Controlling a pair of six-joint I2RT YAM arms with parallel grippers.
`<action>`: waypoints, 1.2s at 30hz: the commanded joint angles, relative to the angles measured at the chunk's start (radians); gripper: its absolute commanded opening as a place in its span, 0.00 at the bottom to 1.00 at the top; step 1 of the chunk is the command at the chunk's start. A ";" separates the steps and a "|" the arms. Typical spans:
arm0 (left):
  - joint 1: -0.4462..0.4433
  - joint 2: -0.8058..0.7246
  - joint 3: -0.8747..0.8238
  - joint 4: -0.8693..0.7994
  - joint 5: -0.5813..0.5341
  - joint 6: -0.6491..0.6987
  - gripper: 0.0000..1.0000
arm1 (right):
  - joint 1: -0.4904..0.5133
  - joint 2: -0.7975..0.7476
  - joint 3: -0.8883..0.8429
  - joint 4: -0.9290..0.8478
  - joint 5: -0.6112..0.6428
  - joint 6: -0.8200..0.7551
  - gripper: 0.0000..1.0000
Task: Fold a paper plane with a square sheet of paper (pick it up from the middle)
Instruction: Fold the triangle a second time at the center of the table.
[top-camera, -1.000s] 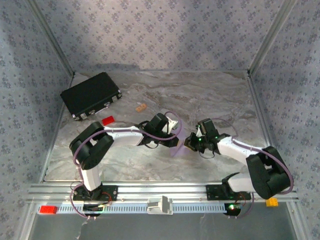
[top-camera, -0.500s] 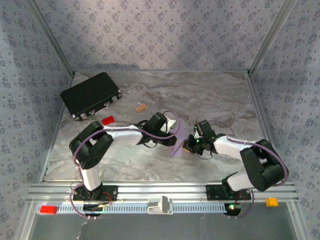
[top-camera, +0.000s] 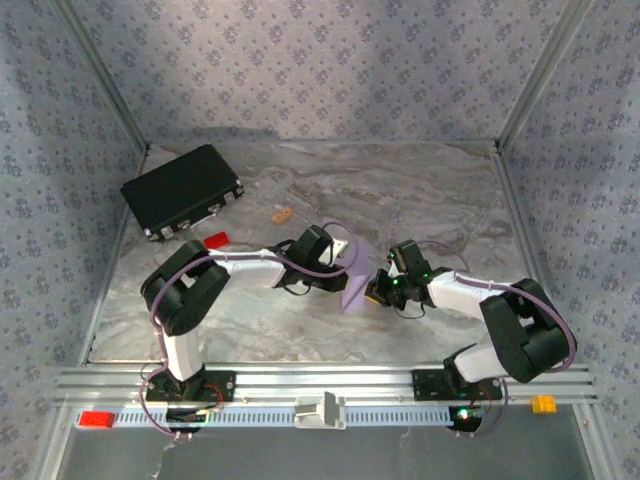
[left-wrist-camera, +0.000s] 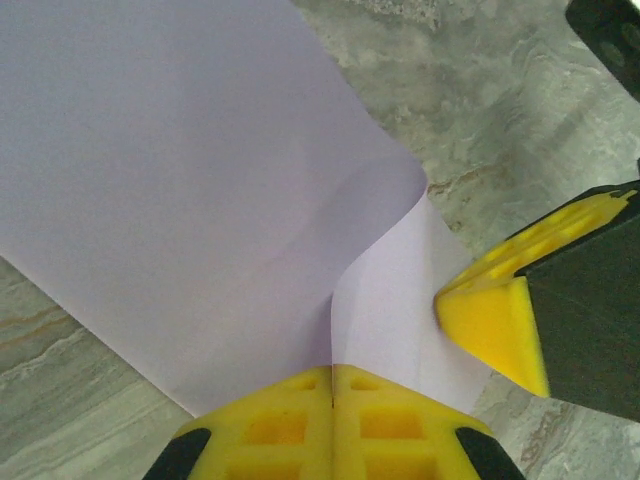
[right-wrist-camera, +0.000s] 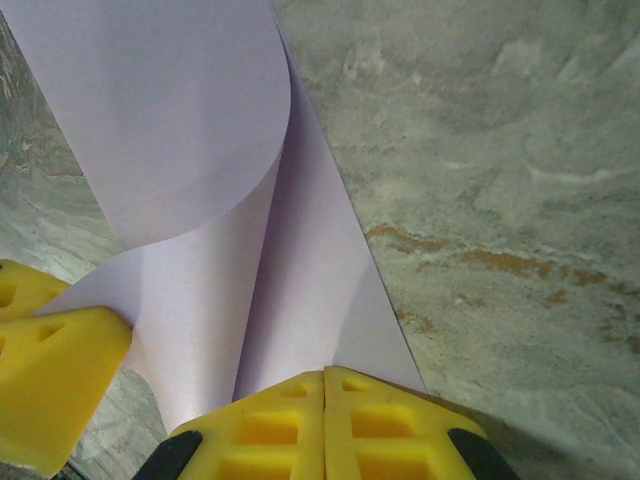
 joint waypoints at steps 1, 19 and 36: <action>0.004 0.009 0.028 -0.030 -0.031 0.022 0.00 | 0.005 0.013 -0.009 -0.081 0.040 -0.014 0.07; 0.004 0.018 0.025 -0.029 -0.054 0.023 0.00 | 0.007 0.014 -0.002 -0.088 0.040 -0.014 0.07; 0.005 0.030 0.033 -0.015 -0.049 0.025 0.00 | 0.007 0.013 -0.003 -0.088 0.041 -0.015 0.07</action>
